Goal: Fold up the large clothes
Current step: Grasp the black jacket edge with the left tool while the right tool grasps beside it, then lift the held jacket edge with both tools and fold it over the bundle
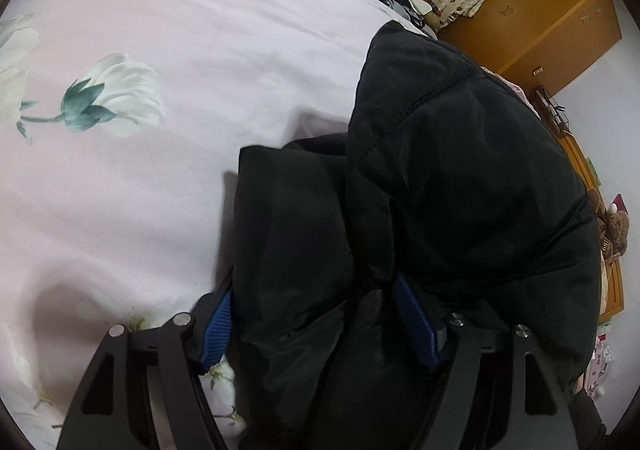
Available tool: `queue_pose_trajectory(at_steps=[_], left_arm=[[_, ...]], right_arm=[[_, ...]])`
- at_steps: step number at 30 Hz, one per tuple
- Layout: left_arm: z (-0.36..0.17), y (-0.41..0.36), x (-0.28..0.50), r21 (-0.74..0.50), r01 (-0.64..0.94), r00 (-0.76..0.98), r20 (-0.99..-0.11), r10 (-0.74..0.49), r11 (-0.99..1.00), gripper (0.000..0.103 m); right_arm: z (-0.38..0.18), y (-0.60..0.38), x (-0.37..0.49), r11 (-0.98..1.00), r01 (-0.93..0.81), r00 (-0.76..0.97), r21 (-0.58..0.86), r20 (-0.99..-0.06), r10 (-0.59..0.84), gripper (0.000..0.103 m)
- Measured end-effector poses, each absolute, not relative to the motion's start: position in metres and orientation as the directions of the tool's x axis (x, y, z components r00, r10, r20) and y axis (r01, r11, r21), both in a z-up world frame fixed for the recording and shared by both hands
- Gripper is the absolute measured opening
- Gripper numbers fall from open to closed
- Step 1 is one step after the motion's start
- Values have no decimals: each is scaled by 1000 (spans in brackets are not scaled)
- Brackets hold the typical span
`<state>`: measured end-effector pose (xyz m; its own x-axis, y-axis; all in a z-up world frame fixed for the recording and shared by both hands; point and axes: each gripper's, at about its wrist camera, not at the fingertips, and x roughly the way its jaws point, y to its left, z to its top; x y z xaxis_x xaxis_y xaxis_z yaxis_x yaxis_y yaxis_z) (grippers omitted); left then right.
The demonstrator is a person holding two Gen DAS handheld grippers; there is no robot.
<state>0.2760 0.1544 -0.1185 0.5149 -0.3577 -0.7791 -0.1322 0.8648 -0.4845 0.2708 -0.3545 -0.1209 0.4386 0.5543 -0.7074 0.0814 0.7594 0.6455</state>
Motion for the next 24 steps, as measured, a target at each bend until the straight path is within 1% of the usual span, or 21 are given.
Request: queue_pose_trajectory(at_steps=[1, 2, 6, 7, 8, 10, 11, 13, 16, 19, 24], left_arm=[[-118, 154, 273, -487, -127, 514, -777, -362, 864, 75], [-119, 153, 270, -487, -120, 514, -776, -366, 865, 75], [-125, 152, 274, -493, -120, 510, -776, -373, 862, 75], [-124, 150, 277, -485, -117, 504, -781, -369, 866, 73], [-122, 148, 278, -477, -111, 501, -785, -366, 872, 69], [-117, 140, 279, -461, -100, 499, -790, -356, 882, 53], [-114, 137, 276, -447, -96, 502, -793, -345, 889, 49], [-107, 131, 273, -408, -89, 508, -804, -311, 909, 37], [-95, 128, 270, -366, -99, 517, -813, -266, 925, 27], [-74, 126, 263, -348, -103, 554, -798, -237, 932, 24], [-41, 121, 247, -316, -70, 596, -774, -214, 946, 23]], right_arm=[[-118, -355, 268, 761, 72, 437, 645, -706, 557, 63], [-116, -356, 264, 762, 64, 437, 644, -704, 559, 61], [-119, -352, 268, 767, 60, 428, 639, -710, 559, 59], [-121, -349, 273, 768, 66, 425, 637, -714, 556, 59], [-122, -346, 275, 771, 68, 425, 634, -717, 552, 59], [-120, -340, 281, 777, 73, 431, 625, -722, 541, 50], [-118, -339, 281, 779, 74, 436, 623, -723, 536, 47], [-113, -337, 276, 788, 75, 444, 611, -728, 523, 38], [-99, -334, 273, 807, 75, 456, 586, -739, 495, 30], [-80, -331, 268, 829, 65, 481, 556, -745, 462, 26], [-49, -330, 259, 841, 35, 523, 540, -727, 445, 24]])
